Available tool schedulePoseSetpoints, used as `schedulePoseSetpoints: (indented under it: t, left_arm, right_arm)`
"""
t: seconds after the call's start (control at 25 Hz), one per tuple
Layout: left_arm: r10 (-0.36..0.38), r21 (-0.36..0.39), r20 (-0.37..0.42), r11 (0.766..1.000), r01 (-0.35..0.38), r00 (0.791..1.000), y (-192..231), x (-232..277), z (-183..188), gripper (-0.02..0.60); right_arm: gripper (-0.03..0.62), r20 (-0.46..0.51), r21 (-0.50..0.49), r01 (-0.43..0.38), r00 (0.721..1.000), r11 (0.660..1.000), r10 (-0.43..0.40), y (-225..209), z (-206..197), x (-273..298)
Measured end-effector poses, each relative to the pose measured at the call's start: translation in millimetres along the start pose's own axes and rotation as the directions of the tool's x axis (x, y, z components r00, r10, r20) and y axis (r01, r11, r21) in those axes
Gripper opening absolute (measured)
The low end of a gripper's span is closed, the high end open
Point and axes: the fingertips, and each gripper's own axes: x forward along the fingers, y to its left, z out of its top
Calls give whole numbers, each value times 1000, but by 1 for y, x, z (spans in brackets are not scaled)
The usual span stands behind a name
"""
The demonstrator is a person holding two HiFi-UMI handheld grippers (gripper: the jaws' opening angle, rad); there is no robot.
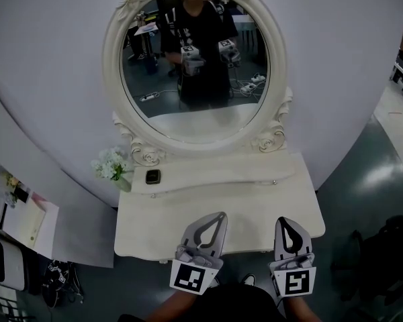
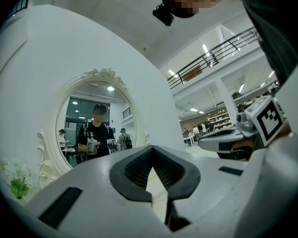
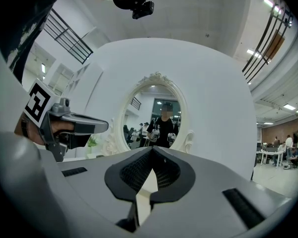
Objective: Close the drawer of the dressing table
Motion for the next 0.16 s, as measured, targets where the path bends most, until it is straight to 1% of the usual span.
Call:
schedulePoseSetpoints:
  t: [0.16]
  left_arm:
    - [2,5,5,1000,-2,1000,1,3,1,2]
  right_arm:
    - [-2,1,1,-4,1000,1000,4,-1,-1,2]
